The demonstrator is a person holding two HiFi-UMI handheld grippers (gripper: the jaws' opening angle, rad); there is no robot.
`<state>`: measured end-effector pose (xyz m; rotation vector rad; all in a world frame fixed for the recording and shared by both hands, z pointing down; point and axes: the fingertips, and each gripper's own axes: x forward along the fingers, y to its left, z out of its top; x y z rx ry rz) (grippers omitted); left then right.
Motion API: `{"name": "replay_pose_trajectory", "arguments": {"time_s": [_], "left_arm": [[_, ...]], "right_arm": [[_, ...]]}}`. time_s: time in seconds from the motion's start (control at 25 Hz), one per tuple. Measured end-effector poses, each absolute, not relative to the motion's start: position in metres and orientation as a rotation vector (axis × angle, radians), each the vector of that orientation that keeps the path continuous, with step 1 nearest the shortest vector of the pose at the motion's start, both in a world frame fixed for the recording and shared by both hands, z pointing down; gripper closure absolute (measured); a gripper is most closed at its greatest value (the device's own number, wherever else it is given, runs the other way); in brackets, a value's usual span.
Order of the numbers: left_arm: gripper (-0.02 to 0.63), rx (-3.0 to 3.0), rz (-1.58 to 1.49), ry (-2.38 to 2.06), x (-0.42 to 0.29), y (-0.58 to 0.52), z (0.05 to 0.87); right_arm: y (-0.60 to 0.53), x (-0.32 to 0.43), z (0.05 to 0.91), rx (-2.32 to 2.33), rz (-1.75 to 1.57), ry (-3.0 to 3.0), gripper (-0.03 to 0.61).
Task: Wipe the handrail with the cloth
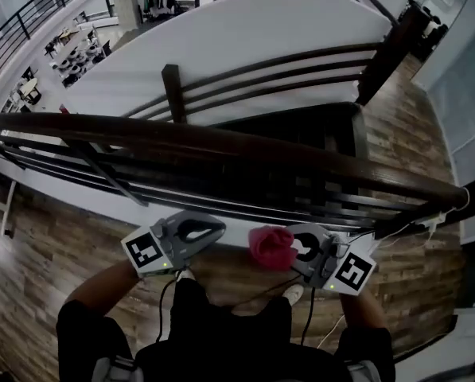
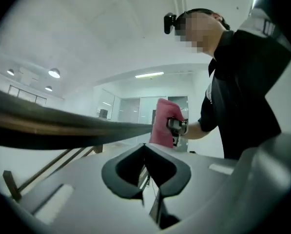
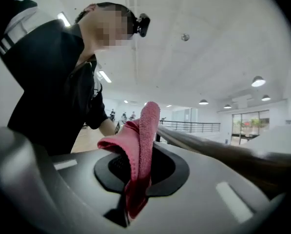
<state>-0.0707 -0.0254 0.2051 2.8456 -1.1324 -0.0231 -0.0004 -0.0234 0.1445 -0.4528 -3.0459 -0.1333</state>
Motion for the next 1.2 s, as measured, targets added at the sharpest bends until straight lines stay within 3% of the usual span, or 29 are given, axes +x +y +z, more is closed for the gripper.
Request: {"name": "replay_pose_trajectory", "arguments": {"time_s": [0.16,0.4,0.88,1.2], "left_arm": [[0.615,2.827,-0.098,-1.148,-0.053,-0.011,0.152],[0.615,2.884,-0.175,-1.196,-0.023,-0.003,0.126],[0.615,2.818,-0.123,-1.443,0.040,0.056,0.090],[0.615,2.788,-0.125,-1.603,0.035,0.077,0.086]], "right_arm": [[-0.012,0.033,0.088,-0.233,-0.045,-3.130,0.535],[0.014,0.101,0.063,-0.013,-0.241,-3.196,0.535],[0.031,0.237,0.061,0.247,-0.203,-3.158,0.535],[0.031,0.272,0.055,0.468,-0.160,-3.166,0.535]]}}
